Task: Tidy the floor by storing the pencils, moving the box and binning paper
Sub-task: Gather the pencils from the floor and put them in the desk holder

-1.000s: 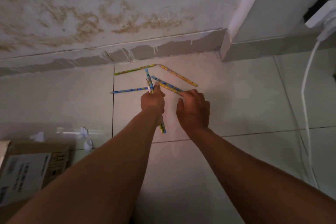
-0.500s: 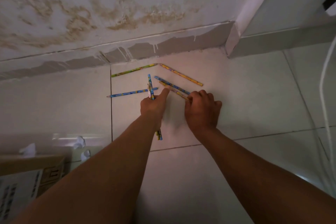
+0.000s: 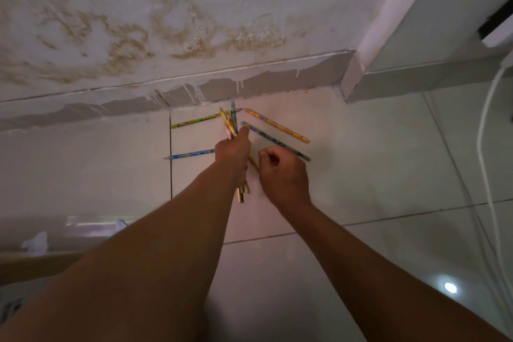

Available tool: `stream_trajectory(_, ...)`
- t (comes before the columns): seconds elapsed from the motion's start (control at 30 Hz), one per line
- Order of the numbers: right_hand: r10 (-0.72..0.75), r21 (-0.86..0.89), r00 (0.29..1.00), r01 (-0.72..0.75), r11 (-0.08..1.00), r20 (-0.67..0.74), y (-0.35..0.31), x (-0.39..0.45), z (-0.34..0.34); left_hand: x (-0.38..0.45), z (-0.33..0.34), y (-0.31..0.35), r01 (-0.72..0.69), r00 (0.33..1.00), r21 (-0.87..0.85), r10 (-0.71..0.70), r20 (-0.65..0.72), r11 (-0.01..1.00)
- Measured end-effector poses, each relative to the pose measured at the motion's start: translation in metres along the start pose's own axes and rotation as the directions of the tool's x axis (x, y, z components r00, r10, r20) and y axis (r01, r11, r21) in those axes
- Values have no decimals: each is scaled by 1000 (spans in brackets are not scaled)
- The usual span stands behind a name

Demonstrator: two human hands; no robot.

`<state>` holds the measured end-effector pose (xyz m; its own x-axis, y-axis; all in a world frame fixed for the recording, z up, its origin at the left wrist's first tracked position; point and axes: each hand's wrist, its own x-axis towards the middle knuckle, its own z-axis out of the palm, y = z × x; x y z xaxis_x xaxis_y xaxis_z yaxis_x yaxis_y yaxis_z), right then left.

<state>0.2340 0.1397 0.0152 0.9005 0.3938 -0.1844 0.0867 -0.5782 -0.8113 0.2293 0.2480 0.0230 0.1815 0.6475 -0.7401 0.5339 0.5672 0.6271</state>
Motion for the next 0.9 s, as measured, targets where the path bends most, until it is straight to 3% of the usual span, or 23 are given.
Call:
stream_trajectory(0.07, -41, -20, 997, 40, 999, -67, 3, 10, -5, 7, 1, 6, 12, 1000, -3, -12, -13, 1000)
stream_trajectory(0.13, -130, -161, 986, 113, 980, -104, 10, 19, -10, 11, 1, 9, 6, 1000, -18, -6, -3, 1000)
stream_trajectory(0.3, -283, -501, 958, 218, 837, -56, 31, 36, -10, 12, 4, 8, -28, 1000, -106, 29, 8, 994)
stream_trajectory(0.47, -228, -601, 973, 155, 784, -47, 35, 42, -3, 11, -2, -2, -81, 997, -32, 80, -8, 996)
stream_trajectory(0.63, -140, -548, 990, 114, 829, -6, 27, 36, -1, 11, -6, -1, -47, 999, 47, 48, 0, 998)
stream_trajectory(0.8, -133, -149, 989, 141, 979, 65, 4, 23, 14, 8, -4, 9, -21, 999, -2, 21, 31, 1000)
stream_trajectory(0.9, -138, -59, 986, 144, 988, 95, -8, 21, 21, 13, -3, 15, 8, 999, -76, -6, 37, 997)
